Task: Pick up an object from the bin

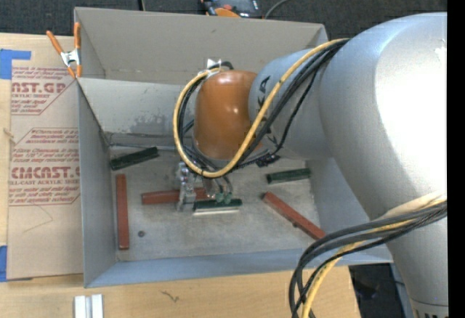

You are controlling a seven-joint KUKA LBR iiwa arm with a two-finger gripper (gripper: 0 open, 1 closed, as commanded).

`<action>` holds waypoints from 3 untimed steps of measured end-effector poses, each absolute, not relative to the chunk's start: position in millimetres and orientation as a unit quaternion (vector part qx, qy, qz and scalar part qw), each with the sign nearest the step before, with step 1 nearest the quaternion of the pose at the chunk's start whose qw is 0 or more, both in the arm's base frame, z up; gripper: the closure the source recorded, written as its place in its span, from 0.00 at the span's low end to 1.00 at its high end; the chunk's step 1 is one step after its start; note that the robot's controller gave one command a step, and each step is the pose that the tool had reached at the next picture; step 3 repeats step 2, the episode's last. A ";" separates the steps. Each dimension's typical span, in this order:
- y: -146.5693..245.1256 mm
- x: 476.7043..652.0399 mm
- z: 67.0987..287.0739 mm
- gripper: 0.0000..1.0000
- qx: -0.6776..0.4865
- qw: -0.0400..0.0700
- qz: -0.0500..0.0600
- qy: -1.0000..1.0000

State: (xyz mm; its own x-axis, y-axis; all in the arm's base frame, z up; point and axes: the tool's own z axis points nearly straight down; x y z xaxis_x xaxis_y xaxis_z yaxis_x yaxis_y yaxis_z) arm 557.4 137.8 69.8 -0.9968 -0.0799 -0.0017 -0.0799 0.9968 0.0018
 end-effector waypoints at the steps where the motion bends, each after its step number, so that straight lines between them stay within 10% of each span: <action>1: 153.5 595.1 70.2 1.00 -0.034 0.002 0.001 0.999; 2: 178.9 547.1 201.5 1.00 -0.077 0.004 0.001 0.997; 3: 178.9 547.1 201.5 1.00 -0.077 0.004 0.001 0.997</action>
Offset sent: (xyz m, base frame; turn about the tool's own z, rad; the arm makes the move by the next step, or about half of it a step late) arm 0.0359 0.0141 0.0002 0.0131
